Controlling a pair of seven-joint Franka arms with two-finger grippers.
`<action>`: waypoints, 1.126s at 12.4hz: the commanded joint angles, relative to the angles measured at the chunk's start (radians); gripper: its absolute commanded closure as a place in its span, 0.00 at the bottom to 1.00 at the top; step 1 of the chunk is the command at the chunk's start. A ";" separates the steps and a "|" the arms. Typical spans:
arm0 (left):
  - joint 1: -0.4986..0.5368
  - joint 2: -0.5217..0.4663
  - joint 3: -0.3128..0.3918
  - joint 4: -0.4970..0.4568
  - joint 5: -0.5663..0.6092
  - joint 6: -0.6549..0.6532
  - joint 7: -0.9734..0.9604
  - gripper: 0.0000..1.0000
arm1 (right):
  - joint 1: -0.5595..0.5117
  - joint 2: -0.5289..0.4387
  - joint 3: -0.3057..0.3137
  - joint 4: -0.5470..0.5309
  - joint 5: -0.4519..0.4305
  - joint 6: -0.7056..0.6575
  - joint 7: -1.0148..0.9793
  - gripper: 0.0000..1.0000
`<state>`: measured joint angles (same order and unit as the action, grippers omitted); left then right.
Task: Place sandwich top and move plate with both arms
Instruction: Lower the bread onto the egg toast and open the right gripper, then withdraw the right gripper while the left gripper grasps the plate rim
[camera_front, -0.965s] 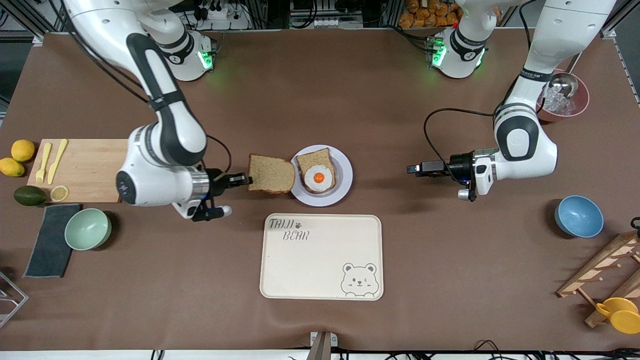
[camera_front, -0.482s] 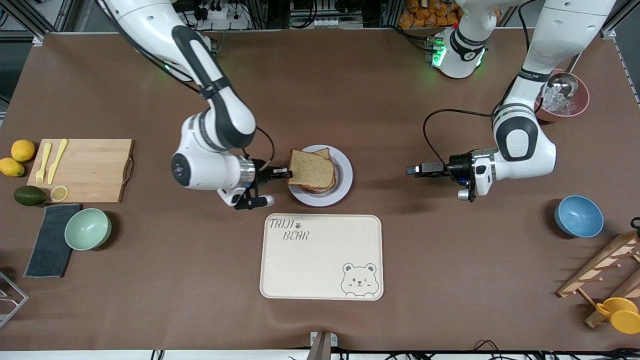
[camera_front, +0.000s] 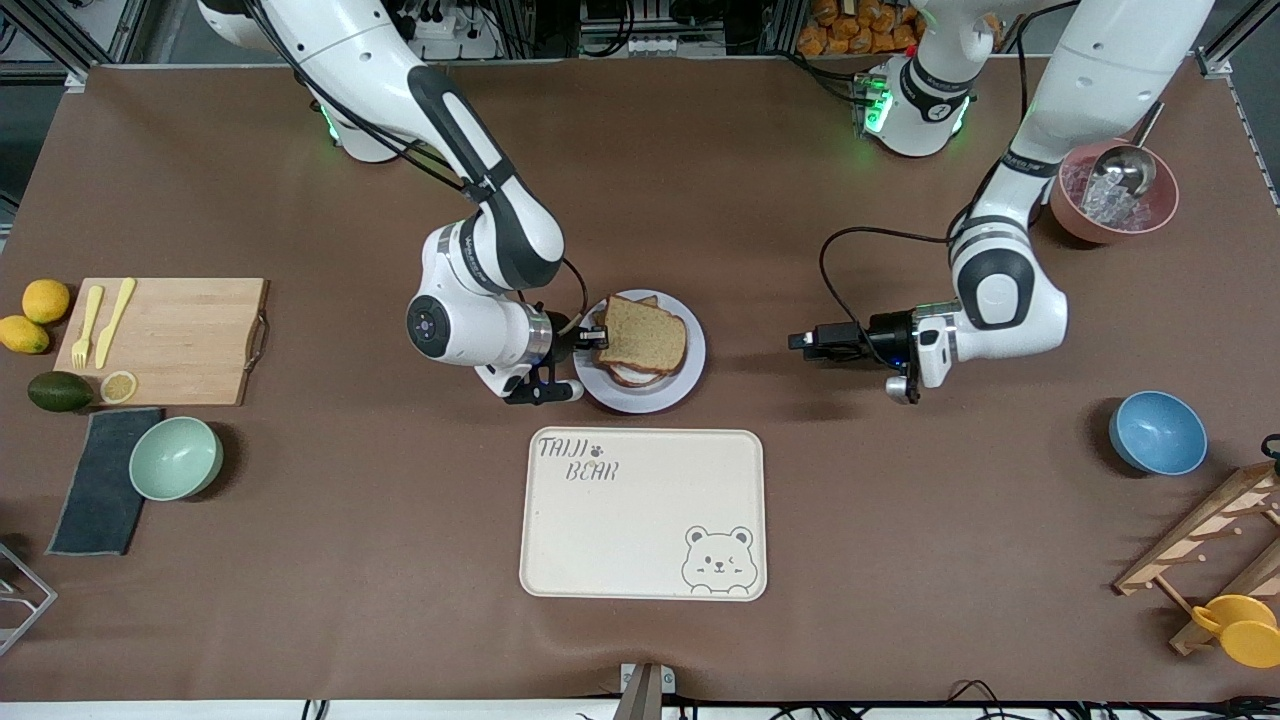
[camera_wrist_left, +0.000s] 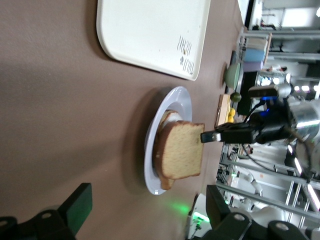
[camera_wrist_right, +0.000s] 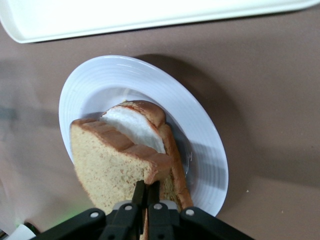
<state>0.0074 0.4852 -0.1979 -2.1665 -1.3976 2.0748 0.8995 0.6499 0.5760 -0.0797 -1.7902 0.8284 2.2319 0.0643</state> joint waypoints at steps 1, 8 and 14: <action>-0.082 0.038 -0.003 0.004 -0.137 0.017 0.110 0.00 | -0.001 -0.016 -0.015 0.006 0.009 -0.011 0.068 0.00; -0.270 0.043 -0.003 -0.016 -0.443 0.188 0.133 0.00 | -0.056 -0.035 -0.279 0.288 -0.177 -0.579 0.072 0.00; -0.287 0.124 -0.014 -0.015 -0.648 0.186 0.355 0.00 | -0.353 -0.065 -0.256 0.340 -0.483 -0.713 -0.001 0.00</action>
<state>-0.2735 0.5883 -0.2047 -2.1841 -1.9811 2.2542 1.1922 0.4252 0.5271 -0.3806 -1.4844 0.4309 1.5572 0.0969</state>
